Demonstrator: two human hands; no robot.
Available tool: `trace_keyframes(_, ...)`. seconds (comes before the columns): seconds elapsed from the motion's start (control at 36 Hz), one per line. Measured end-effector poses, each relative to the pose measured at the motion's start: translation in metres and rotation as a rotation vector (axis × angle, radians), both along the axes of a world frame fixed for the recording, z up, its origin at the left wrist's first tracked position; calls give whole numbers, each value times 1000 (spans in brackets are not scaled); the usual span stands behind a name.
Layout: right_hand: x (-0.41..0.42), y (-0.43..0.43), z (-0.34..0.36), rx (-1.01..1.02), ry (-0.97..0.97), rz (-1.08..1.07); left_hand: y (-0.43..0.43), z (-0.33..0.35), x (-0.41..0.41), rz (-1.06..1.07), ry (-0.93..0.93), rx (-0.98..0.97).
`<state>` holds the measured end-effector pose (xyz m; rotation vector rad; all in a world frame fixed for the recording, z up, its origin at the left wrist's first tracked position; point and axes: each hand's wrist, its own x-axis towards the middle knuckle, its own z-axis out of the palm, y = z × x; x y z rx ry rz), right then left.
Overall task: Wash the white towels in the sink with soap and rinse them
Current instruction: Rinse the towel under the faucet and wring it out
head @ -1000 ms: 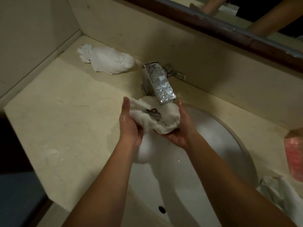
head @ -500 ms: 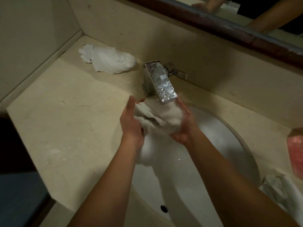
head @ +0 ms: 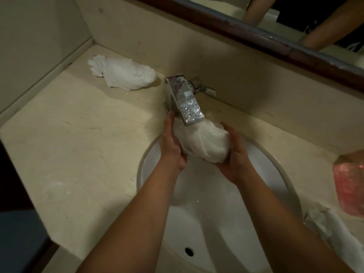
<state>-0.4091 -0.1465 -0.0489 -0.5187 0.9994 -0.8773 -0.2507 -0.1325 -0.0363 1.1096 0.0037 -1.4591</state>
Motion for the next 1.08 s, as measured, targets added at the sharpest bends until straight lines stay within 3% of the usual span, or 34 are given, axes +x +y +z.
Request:
trace_keyframes(0.14,-4,-4,1,263,25,105,5,-6,1,23,0,-82)
trace_keyframes(0.36,12,3,-6,46,59,-16,16,-23,-5,73,-105,42)
trace_keyframes(0.5,23,1,-1,-81,210,-103,16,-28,-5,107,-4,10)
trace_keyframes(0.69,48,-3,1,-100,366,-62,7,-50,13,254,35,-4)
trace_keyframes(0.89,66,-7,2,74,441,-7,8,-24,33,293,-309,-39)
trace_keyframes(1.08,65,-4,-1,-44,472,-147,2,-21,23,272,-222,-43)
